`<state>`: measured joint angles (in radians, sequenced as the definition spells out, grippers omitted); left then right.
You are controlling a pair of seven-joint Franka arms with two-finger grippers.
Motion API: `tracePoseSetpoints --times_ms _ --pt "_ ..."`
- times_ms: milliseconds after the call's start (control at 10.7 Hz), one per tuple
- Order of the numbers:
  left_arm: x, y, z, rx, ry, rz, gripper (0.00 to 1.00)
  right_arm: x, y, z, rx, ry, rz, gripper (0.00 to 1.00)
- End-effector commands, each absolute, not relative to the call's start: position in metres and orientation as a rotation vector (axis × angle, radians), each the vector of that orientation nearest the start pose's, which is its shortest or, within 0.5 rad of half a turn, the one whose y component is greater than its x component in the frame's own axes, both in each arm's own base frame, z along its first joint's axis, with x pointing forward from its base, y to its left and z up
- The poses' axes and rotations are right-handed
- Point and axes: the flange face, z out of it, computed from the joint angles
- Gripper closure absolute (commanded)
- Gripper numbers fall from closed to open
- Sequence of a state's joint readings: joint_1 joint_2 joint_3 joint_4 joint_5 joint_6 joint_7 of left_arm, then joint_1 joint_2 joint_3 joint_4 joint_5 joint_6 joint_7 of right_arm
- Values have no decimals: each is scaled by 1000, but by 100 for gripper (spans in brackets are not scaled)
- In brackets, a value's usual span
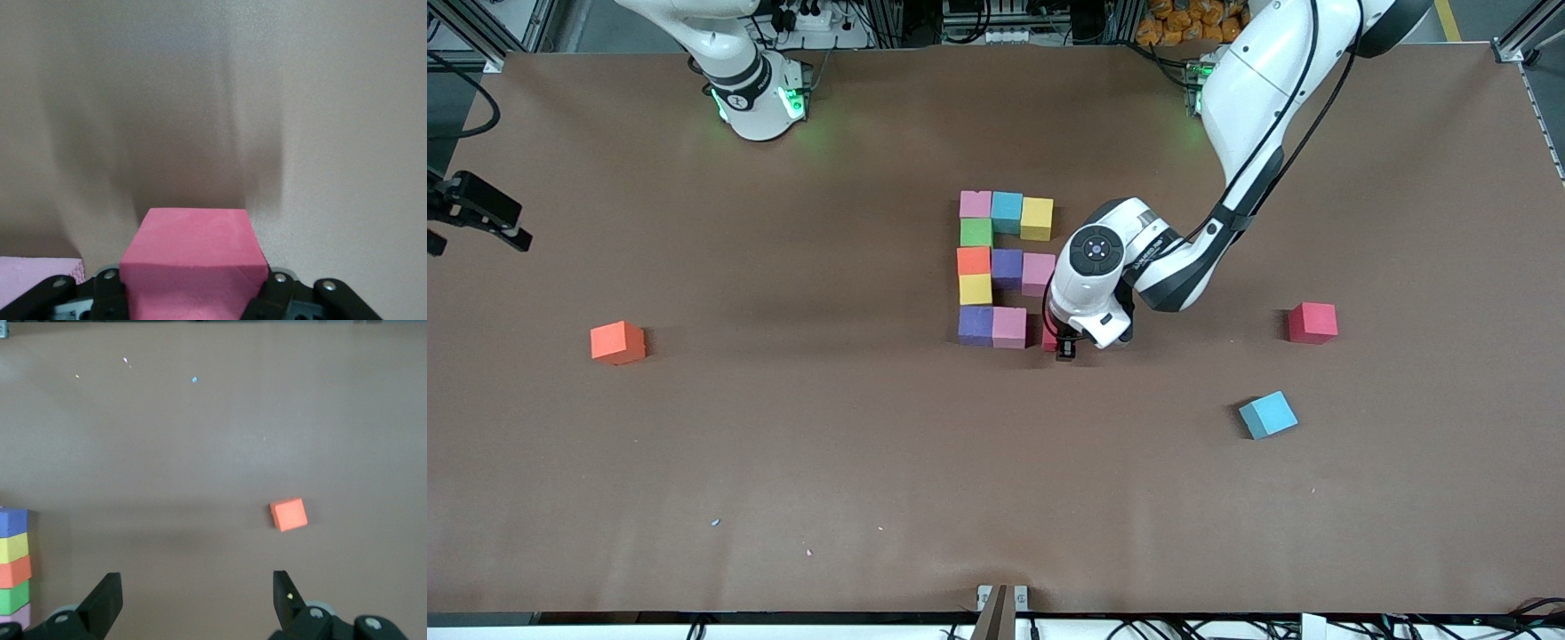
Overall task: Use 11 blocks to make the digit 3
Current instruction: 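Carry the red block with the left gripper and lower it by the grid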
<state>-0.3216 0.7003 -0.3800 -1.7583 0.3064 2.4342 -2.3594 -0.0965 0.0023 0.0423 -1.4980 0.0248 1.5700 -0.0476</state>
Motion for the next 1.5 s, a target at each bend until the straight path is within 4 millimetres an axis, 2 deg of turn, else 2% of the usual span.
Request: tracePoseSetpoints --times_ms 0,188,469,563,1220,1407 --pt "512 -419 194 -2316 -2191 25 87 549 -28 659 -3098 68 -76 0" --pt "509 -423 193 -2327 -2184 27 87 550 -31 647 -3097 71 -39 0" --pt "509 -431 195 -2394 -2167 -6 87 545 -30 644 -3098 67 14 0" --pt "511 -431 190 -2407 -2162 -12 87 547 -32 641 -3098 63 21 0" --pt "511 -432 184 -2415 -2165 -23 87 551 -33 641 -3098 64 -10 0" --pt "509 -433 183 -2411 -2168 -21 87 549 -40 641 -3096 82 1 0"
